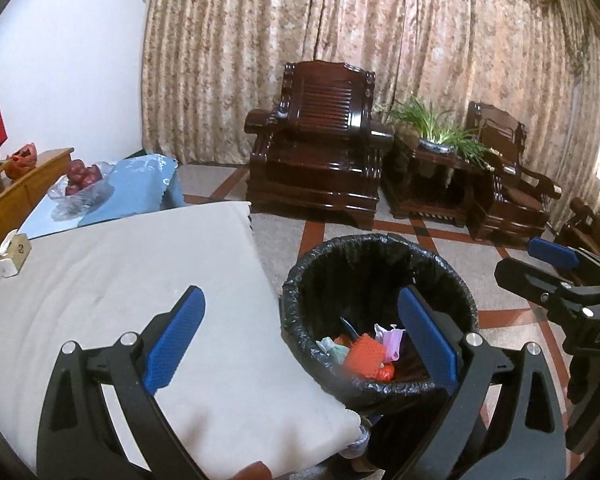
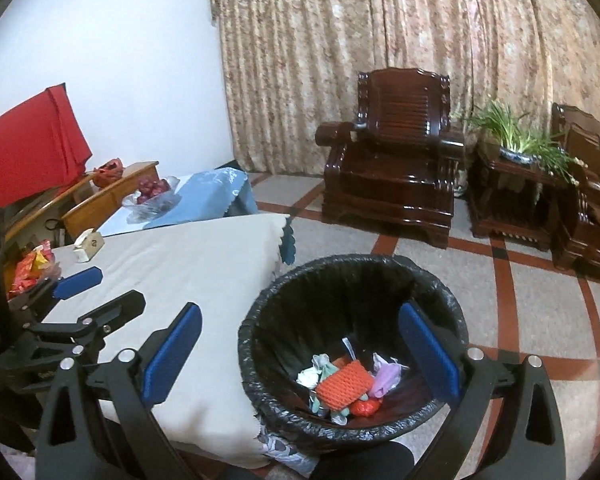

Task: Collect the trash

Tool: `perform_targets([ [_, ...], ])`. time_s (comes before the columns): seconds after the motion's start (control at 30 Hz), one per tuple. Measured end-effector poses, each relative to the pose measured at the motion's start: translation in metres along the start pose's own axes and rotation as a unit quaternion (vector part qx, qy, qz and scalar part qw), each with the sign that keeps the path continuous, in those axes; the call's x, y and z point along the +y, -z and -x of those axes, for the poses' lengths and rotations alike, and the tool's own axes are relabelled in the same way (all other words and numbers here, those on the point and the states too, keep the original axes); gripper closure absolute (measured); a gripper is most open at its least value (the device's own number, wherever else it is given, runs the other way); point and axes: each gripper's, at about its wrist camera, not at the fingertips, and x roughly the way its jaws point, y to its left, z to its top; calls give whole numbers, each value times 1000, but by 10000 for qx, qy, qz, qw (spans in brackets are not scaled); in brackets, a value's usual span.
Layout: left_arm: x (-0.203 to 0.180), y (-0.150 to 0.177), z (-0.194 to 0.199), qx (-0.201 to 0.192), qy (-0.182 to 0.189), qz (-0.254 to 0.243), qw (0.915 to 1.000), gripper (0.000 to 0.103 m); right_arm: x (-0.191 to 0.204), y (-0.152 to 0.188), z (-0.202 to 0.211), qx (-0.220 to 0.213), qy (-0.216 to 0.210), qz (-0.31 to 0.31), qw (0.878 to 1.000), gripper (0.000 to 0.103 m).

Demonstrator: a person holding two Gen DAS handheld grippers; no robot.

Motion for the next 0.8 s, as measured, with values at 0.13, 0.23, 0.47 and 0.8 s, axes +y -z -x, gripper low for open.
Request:
perform_targets([
  [0.13,3,-3,14,-87,-81,24,9999,8,9,-1,6,-49,-42,72,10000,6],
  [0.23,4,-3,21,-136,-132,47,9998,8,15,-2,9,-69,-59,120,9999,6],
  [0.47,7,-2,30,-208,-184,98,9996,8,22,-2,10,-87,-79,161,9998,6],
  [0.8,10,-1,33,-246,-218,143,9994,8,26,-3,8,-101,-88,180,9997,6],
])
